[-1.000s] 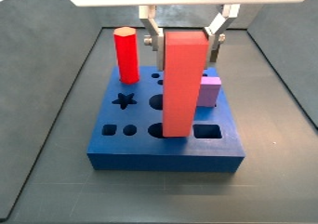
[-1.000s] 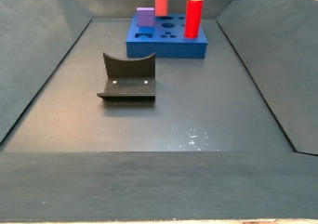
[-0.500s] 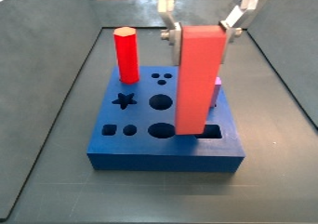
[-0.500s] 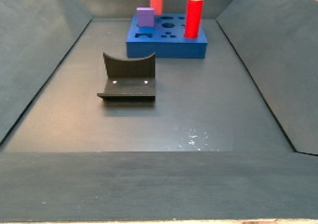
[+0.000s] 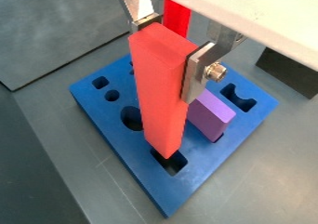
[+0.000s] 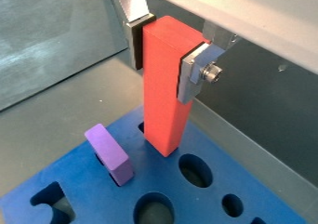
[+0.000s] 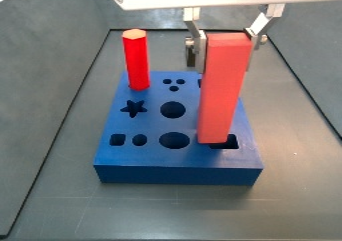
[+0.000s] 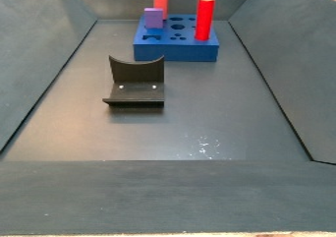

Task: Pick up the rectangle object. Move up. Place the rectangle object on the fixture. Regrasp the rectangle object. Move to above the board. Insert the rectangle object.
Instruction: Insert the rectangle object.

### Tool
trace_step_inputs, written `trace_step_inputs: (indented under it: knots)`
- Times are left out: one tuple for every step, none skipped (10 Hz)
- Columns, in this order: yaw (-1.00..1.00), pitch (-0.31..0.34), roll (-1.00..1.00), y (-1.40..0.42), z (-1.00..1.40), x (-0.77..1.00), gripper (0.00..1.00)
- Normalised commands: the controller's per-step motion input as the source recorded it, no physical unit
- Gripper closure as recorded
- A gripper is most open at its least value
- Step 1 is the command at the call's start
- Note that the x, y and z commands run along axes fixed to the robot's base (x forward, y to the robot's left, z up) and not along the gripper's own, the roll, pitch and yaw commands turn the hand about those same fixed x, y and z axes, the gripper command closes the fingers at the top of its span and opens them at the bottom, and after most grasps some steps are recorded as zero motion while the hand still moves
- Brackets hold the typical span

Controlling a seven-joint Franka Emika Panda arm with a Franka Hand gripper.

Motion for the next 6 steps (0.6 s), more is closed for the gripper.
trace_step_inputs:
  knots:
    - [0.00, -0.053, 0.13, 0.00, -0.11, 1.00, 1.00]
    - [0.00, -0.026, 0.12, 0.00, -0.10, 1.00, 1.00]
    - [0.00, 0.000, 0.12, -0.20, -0.25, 1.00, 1.00]
    - [0.00, 0.091, 0.09, -0.51, -0.29, 0.92, 1.00]
    - [0.00, 0.063, 0.08, -0.65, -0.25, 0.67, 1.00]
    - [0.00, 0.043, 0.08, -0.39, -0.20, 0.36, 1.00]
